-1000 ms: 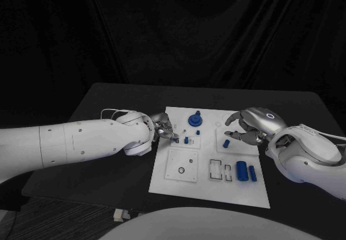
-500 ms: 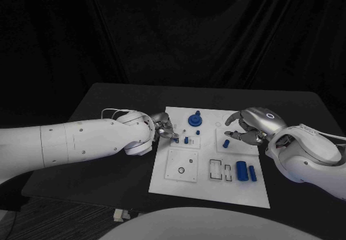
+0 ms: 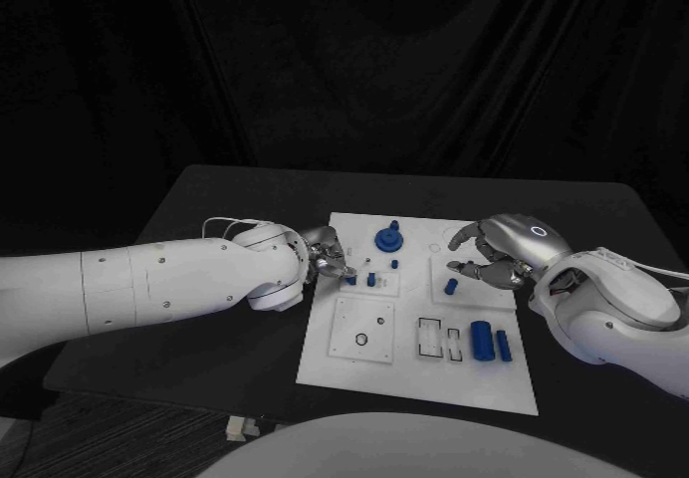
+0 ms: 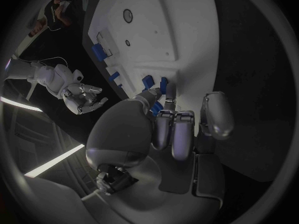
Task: Assemble the parts on the task board
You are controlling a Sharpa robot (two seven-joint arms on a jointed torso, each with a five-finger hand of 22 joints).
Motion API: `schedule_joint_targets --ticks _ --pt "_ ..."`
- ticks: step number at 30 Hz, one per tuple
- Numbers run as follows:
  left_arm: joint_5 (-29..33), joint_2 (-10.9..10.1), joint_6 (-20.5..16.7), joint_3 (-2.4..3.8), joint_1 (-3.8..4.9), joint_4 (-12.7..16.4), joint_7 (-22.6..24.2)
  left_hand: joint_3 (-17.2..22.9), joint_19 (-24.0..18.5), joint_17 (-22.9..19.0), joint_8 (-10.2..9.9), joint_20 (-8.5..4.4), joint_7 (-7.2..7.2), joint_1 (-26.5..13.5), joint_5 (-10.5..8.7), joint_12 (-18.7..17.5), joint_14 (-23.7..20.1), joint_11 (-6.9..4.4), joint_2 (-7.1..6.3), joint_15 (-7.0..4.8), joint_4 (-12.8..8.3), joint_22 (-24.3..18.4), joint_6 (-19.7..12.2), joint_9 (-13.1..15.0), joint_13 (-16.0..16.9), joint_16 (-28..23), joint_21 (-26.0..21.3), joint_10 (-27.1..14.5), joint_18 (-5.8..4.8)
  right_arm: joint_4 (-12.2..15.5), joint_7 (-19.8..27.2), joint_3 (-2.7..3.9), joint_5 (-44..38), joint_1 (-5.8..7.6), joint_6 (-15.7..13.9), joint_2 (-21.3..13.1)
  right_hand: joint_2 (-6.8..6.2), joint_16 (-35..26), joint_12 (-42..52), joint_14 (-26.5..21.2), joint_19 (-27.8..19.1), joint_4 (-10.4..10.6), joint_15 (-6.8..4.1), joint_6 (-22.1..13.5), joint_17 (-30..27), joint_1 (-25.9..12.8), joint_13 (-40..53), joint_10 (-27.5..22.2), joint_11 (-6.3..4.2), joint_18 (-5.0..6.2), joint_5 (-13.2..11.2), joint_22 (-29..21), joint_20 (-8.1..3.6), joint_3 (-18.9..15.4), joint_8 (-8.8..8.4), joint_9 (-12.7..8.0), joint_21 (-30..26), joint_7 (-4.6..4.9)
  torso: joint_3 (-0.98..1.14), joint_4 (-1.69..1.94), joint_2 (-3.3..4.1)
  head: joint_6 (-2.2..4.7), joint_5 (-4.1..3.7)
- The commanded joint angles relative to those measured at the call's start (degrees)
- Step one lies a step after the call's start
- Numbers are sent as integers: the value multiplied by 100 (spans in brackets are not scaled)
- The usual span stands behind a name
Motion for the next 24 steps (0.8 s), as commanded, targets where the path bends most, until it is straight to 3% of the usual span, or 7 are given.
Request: schedule_joint_targets --ticks 1,24 --pt "30 6 217 -25 -39 24 -35 449 -26 1343 28 19 -46 41 -12 -20 508 19 3 32 -454 894 -10 9 1057 -29 -18 326 -22 4 -15 3 -23 -11 -68 -1 9 -18 21 469 -41 34 33 45 1000 60 1510 597 44 116 36 982 -11 15 -25 -16 -34 18 0 2 1 0 18" --pt "30 4 216 -25 -50 21 -50 429 -40 1329 31 24 -48 37 -68 -48 499 19 9 35 -429 888 -26 33 1039 -50 -46 314 -18 -18 -21 3 -23 -12 -43 8 9 -16 21 470 -40 34 36 42 1002 65 1510 597 52 116 36 981 -9 15 -31 -24 -37 19 -2 -1 -2 0 33"
